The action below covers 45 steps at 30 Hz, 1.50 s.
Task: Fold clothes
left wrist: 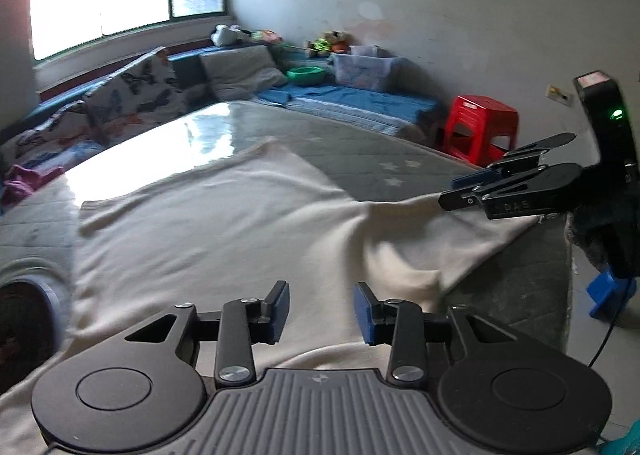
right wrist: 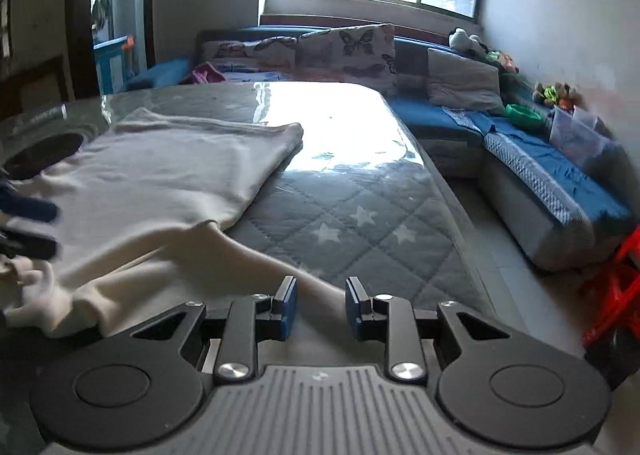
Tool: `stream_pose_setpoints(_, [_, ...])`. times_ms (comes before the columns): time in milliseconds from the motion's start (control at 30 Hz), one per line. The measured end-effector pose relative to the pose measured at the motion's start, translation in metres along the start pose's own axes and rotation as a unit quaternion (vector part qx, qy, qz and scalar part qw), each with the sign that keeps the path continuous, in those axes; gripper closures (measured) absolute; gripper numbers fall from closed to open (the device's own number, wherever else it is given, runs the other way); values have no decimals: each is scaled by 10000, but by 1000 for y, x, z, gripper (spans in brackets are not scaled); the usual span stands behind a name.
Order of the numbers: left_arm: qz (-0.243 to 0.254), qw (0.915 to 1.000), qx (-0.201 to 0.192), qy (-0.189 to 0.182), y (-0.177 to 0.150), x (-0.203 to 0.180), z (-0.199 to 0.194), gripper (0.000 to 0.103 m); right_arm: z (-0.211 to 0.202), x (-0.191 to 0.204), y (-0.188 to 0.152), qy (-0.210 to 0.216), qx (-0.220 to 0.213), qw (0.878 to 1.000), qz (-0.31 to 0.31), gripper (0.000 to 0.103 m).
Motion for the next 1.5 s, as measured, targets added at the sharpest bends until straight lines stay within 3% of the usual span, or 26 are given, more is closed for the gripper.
stream_pose_setpoints(200, [46, 9995, 147, -269, -5, -17, 23, 67, -22, -10, -25, -75, 45, 10000, -9, 73])
stream_pose_setpoints(433, [227, 9991, 198, -303, -11, -27, 29, 69, -9, -52, -26, -830, 60, 9965, 0, 68])
stream_pose_setpoints(700, [267, 9989, 196, -321, -11, -31, 31, 69, -41, -84, -44, -1127, 103, 9909, 729, 63])
stream_pose_setpoints(900, [267, 9990, 193, -311, -12, -32, 30, 69, -39, -96, -62, -1161, 317, 9862, 1133, 63])
stream_pose_setpoints(933, [267, 9990, 191, -304, -12, -33, 30, 69, -39, -96, -64, -1097, 317, 9860, 1213, 63])
stream_pose_setpoints(1033, [265, 9990, 192, -292, -12, -34, 30, 69, -39, -95, -63, -1033, 285, 9867, 1221, 89])
stream_pose_setpoints(1100, [263, 9990, 202, -287, -12, -34, 30, 69, -39, -94, -58, -1124, 188, 9878, 1061, 93])
stream_pose_setpoints(1300, [331, 9987, 218, -315, -13, -37, 29, 69, -42, -101, -33, -1536, -229, 9860, 610, 94])
stream_pose_setpoints(1433, [325, 9987, 219, -317, -13, -36, 28, 69, -20, -103, -39, -1459, -23, 9870, 680, 93])
stream_pose_setpoints(1500, [324, 9987, 230, -325, -13, -36, 27, 69, -15, -102, -46, -1394, 75, 9868, 822, 87])
Point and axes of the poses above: each gripper's, at about its wrist camera, not at the fingertips, and z roughly the way its jaws point, x to its left, y to its top, the point moved 5 cm from there along z, roughly the way its jaws point, and after that the axes turned 9 degrees about -y, right-handed, at the moved point
